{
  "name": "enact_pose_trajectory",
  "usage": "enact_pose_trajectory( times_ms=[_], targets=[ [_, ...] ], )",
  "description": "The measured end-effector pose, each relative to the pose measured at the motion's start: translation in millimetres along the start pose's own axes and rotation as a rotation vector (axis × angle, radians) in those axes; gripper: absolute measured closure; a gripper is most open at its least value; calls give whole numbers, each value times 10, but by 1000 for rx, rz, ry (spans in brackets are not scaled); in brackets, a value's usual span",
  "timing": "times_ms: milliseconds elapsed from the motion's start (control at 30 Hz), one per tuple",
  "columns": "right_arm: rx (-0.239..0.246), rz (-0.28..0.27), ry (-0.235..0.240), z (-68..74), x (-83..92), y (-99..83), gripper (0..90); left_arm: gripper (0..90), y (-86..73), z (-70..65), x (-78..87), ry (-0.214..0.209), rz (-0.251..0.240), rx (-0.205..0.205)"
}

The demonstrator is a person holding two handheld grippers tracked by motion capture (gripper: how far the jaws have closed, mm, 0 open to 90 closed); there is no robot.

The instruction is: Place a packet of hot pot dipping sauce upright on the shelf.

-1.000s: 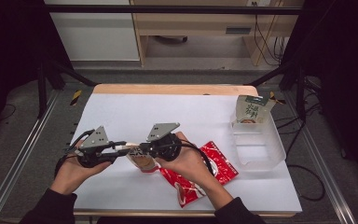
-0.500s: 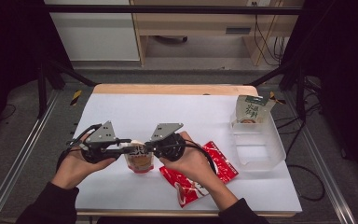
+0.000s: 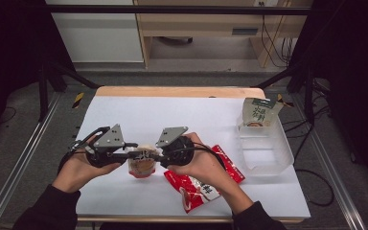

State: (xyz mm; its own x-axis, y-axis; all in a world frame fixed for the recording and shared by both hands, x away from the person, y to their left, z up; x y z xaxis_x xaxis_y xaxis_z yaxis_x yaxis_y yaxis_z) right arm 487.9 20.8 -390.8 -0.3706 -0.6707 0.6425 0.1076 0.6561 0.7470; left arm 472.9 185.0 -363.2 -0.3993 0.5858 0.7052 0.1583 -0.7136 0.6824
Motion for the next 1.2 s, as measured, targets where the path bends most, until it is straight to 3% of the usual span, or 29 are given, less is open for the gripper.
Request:
enact_pose_trajectory(
  times_ms=[267,500,900,1067,1200],
  targets=[
    [125,122,-7,-25,-5,77,320,728,23,-24,5,-7,3,-29],
    [176,200,37,-47,9,167,241,728,60,-57,2,-20,5,-54],
    [190,293,128,-31,-22,260,559,728,111,-121,-25,-44,2,-63],
    [187,322,149,-1,-43,242,734,728,122,-115,-20,-39,-13,-69],
    [176,324,151,8,-36,247,812,727,113,-108,-19,-39,-18,-61]
  ],
)
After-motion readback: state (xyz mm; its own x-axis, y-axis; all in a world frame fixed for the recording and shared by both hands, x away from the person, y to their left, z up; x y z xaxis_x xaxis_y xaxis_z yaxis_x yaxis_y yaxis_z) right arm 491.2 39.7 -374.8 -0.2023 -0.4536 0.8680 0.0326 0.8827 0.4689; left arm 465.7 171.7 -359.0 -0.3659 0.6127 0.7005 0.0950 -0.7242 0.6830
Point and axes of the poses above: each handheld gripper's, and its own axes: x roughly backward along the jaws, y roughly out of its top, z roughly to its left, the point moved 5 cm from there along -x, roughly forward along the jaws, and after that the axes turned 2 degrees about z, right-handed, at the moved point
